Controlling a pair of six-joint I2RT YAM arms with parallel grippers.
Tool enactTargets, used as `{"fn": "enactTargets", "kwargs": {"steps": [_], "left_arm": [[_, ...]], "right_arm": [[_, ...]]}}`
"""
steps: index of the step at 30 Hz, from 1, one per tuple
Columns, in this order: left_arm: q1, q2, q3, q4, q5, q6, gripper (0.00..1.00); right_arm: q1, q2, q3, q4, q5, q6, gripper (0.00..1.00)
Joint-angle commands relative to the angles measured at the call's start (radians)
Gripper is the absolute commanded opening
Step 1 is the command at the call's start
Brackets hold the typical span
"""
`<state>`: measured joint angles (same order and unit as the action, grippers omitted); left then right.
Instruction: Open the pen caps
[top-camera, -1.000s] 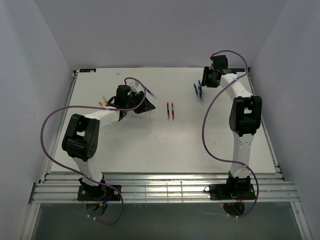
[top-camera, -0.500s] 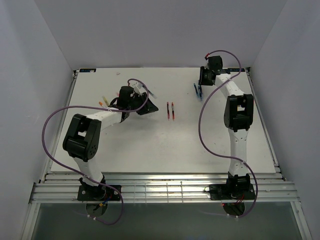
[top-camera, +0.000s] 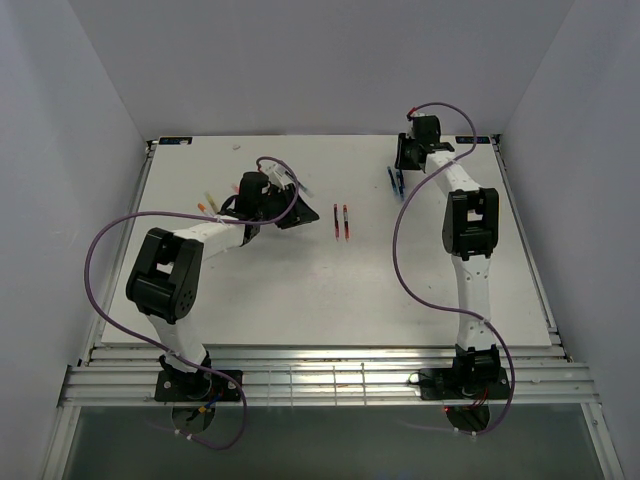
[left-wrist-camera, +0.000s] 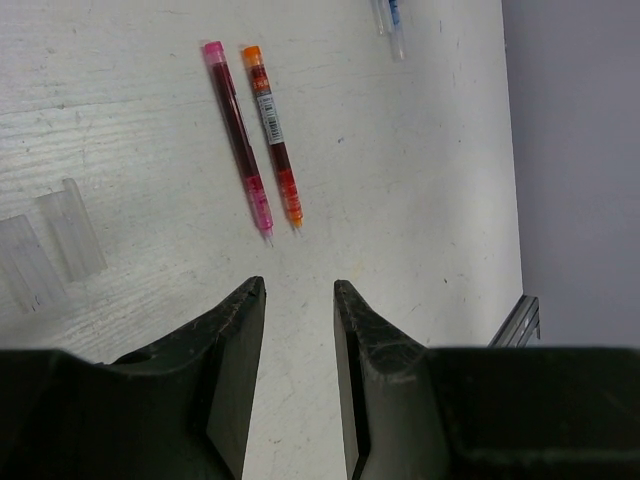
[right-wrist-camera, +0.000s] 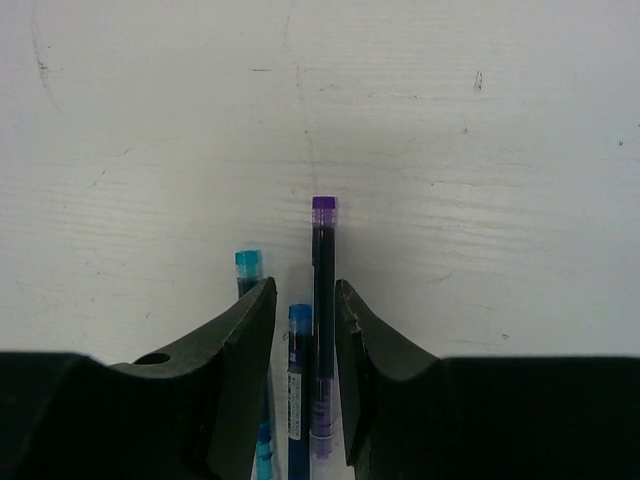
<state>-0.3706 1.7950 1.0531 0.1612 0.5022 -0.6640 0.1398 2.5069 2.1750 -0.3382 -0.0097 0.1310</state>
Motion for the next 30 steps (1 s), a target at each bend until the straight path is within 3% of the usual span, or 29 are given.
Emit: {"fn": "enactTargets", "kwargs": {"steps": [1,21,30], "left_arm": [[-0.005,-0.033,-0.018,0.044,0.021,-0.008,0.44],[-0.007,-0.028,-0.041,0.078,0.033,-0.017,0.44],[-0.007,-0.042,-0.053,0.081,0.029,-0.009,0.44]], "right_arm": [[0.007,0.024,0.068,0.065,0.036,-0.016,0.36],[0.018,0.119,0.140,0.034,0.059,0.015,0.30],[0.024,0.122,0.141,0.018,0.094,0.042,0.09]]}}
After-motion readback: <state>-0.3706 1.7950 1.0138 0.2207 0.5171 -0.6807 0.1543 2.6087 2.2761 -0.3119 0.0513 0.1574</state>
